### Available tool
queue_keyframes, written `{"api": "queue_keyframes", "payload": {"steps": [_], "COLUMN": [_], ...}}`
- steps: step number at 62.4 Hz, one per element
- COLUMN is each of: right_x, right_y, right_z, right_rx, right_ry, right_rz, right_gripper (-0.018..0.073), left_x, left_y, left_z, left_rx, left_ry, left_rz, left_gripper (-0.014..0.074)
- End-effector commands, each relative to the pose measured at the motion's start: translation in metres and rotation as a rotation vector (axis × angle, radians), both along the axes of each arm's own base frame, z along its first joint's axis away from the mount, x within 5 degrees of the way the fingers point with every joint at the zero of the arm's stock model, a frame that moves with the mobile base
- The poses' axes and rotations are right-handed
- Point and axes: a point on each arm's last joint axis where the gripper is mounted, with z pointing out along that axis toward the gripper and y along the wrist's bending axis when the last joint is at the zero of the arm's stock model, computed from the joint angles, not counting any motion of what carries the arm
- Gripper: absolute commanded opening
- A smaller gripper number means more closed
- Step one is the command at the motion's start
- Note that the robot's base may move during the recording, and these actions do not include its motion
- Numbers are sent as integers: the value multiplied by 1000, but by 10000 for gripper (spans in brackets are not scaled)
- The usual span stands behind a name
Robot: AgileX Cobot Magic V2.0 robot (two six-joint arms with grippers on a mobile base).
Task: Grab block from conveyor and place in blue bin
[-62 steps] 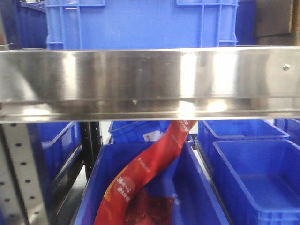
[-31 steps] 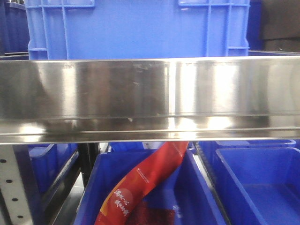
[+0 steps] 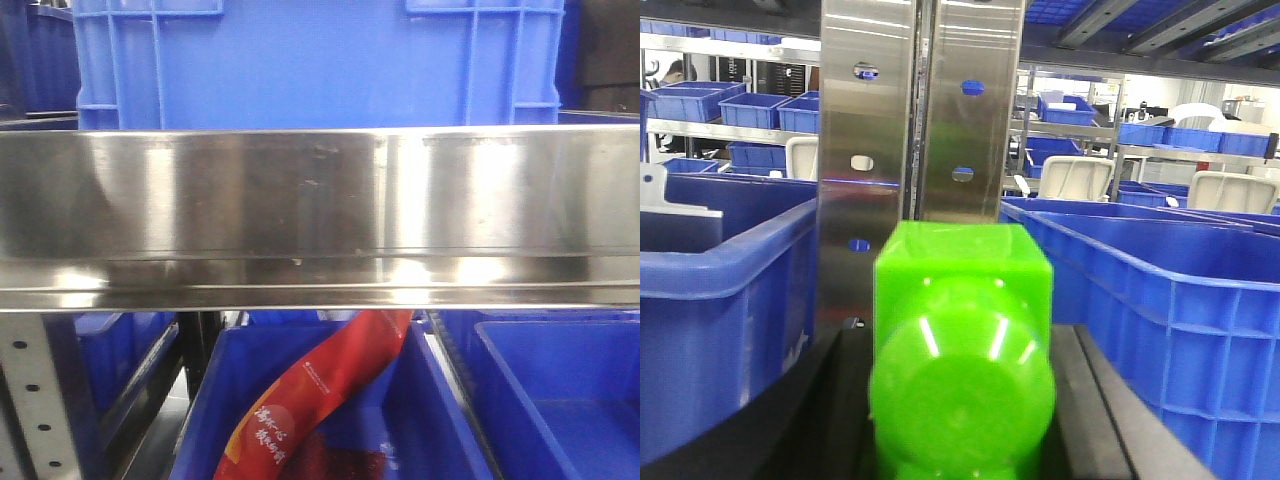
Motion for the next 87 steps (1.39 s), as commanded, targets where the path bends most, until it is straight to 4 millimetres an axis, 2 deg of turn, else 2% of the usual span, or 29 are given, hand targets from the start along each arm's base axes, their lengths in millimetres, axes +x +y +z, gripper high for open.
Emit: {"api": "queue_keyframes", "payload": {"steps": [1, 32, 36, 46, 55, 60, 69, 80, 87], "right_x": [-1, -1, 1, 9, 23, 37, 66, 103, 124], "right_y": [0, 0, 0, 1, 2, 2, 6, 25, 46], "right_z": [2, 5, 9, 28, 55, 69, 88, 100, 104], "right_rx": [-2, 22, 51, 89, 111, 111, 115, 111, 107], "right_ry": [-28, -64, -93, -91, -83, -62, -16, 54, 81], "right_rz": [-4, 2, 8, 21, 28, 27, 59, 178, 277], "right_gripper": [-162, -162, -162, -162, -162, -162, -162, -162, -162], "left_x": [-1, -1, -2, 3, 23, 36, 64, 96, 114], "left_y": [0, 0, 0, -1, -3, -4, -9, -38, -63], "left_z": [3, 3, 9, 41, 63, 78, 92, 101, 108], "left_rx": [-6, -6, -6, 16, -1, -4, 5, 42, 44], "left_ry": [-26, -23, -37, -15, 46, 72, 132, 164, 111], "left_rz": [-6, -6, -6, -15, -30, -36, -75, -236, -338], "left_gripper": [-111, -111, -111, -111, -111, -111, -111, -111, -111]}}
